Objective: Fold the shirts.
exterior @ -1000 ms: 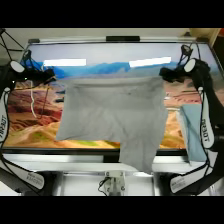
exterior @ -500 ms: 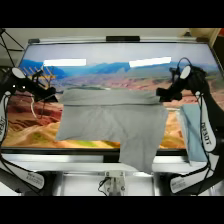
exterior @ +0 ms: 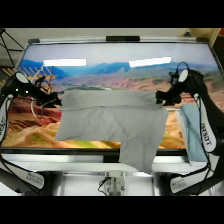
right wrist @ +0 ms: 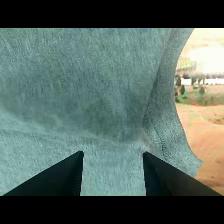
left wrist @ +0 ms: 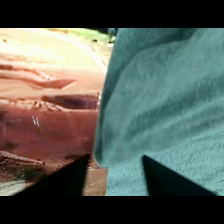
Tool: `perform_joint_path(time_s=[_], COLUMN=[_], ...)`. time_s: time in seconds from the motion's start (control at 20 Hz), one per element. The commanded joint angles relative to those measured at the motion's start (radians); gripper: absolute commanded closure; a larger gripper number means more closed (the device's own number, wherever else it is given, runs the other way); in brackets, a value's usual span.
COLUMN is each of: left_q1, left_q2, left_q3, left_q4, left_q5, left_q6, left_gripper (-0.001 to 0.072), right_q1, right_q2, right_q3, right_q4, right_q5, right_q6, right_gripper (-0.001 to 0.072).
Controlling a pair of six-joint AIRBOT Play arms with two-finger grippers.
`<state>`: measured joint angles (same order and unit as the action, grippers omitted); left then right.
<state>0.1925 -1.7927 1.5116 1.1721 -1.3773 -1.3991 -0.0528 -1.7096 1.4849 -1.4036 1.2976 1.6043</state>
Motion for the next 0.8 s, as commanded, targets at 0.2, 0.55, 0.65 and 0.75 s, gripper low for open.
perform_joint_path(time_s=[0.2, 0.55, 0.65, 0.75], left_q1=[0.102, 0.239, 0.239, 0.238], left_q2=[0.136, 0.561, 0.597, 0.597], left_q3=[0.011, -0.815, -0.929, -0.969], left_q4=[0.014, -0.047, -0.047, -0.062], left_q5=[-0.192, 0.075, 0.122, 0.167], left_q6=[0.01, 0.171, 0.188, 0.188], left_gripper=[0.0202, 0.0201, 0.0201, 0.0201], right_q1=[-0.074, -0.232, -0.225, -0.224], right_q2=[0.199, 0.462, 0.491, 0.494], right_q3=[-0.01, -0.218, -0.233, -0.233], right_q4=[-0.144, -0.139, -0.101, -0.066], right_q5=[0.25, 0.3, 0.3, 0.3], right_q6=[-0.068, -0.097, -0.09, -0.09], right_gripper=[0.0211, 0.0211, 0.0211, 0.021])
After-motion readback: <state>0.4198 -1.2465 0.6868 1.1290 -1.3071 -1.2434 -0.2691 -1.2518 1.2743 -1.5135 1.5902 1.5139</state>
